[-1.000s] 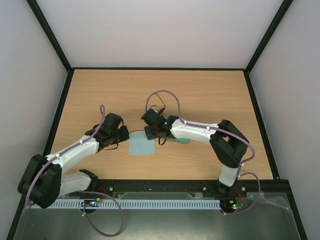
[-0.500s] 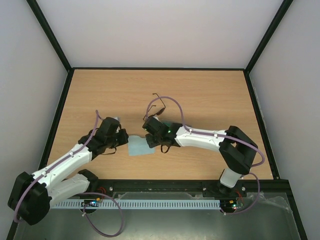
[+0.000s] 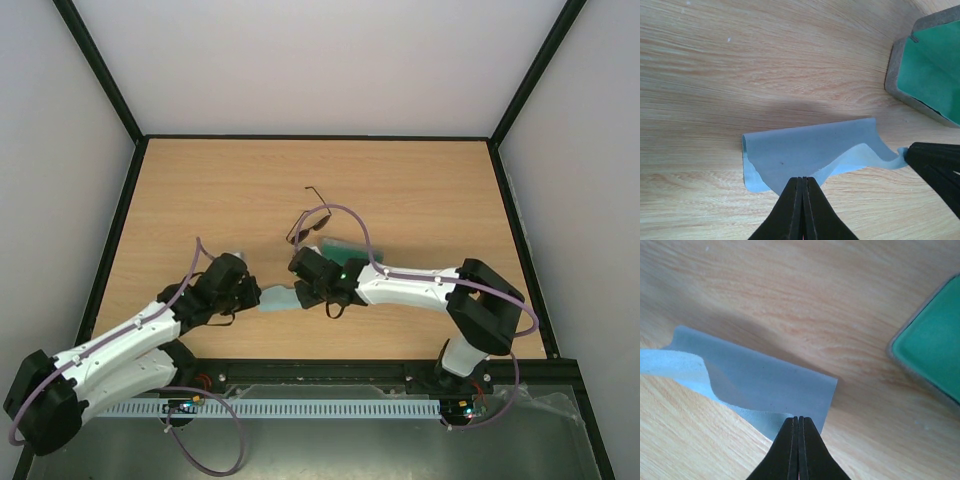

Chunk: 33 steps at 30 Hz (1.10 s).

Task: Organize the sunglasses
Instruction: Fold the glasses cleaning cloth at the center of the board.

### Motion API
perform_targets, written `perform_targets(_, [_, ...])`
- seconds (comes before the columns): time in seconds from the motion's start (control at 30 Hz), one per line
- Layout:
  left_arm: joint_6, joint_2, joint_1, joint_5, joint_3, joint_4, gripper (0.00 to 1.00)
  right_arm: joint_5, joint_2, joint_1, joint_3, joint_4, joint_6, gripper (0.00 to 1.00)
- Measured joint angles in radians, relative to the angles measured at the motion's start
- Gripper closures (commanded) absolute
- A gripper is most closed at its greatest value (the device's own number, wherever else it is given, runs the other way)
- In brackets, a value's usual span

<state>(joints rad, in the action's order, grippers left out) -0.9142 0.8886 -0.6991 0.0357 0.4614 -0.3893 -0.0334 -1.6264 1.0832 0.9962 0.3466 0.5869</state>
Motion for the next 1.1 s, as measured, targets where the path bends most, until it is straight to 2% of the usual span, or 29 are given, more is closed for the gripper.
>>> perform_targets(0.37, [-0.064,-0.012,-0.055,-0.022,-0.034,-0.005,0.98,-0.011,0.0,0.044,-0.029,-0.023,0.027,0.99])
perform_targets(1.1, [-0.109,-0.045,-0.083,-0.041,-0.044,-0.037,0.98,-0.01,0.021,0.045,-0.057,-0.035,0.031,0.99])
